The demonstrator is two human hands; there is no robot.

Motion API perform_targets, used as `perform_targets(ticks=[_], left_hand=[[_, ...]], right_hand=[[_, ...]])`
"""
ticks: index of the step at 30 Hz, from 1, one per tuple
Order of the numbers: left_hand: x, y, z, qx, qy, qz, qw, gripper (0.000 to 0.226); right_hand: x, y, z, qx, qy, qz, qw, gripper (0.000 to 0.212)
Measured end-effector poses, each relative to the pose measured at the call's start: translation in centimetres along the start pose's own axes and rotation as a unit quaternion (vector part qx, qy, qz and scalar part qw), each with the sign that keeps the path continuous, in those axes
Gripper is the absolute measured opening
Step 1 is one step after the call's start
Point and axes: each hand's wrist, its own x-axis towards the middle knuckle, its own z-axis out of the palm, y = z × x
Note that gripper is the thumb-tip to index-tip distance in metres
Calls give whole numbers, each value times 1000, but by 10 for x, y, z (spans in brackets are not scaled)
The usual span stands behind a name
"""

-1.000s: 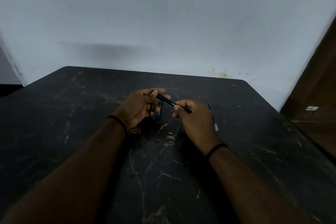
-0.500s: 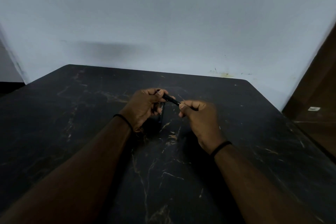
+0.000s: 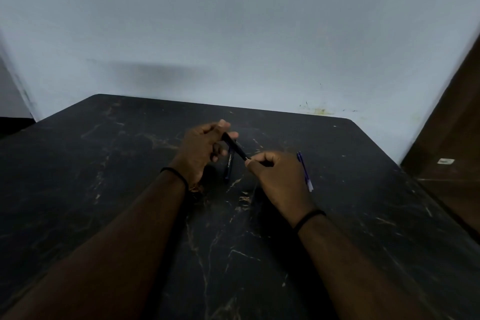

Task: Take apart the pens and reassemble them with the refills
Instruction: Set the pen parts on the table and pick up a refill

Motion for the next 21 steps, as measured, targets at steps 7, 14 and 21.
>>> perform_targets(ticks=[7, 14, 21], left_hand=[[7, -9, -6, 121, 192, 40, 973, 17], [6, -13, -2, 179, 179, 57, 966, 17], [5, -12, -2, 202, 177, 63, 961, 21]], right_hand=[[-2, -2, -3, -133, 18, 26, 991, 29], [-3, -12, 12, -247, -11, 21, 969, 39], [9, -16, 29, -278, -18, 43, 959, 30]])
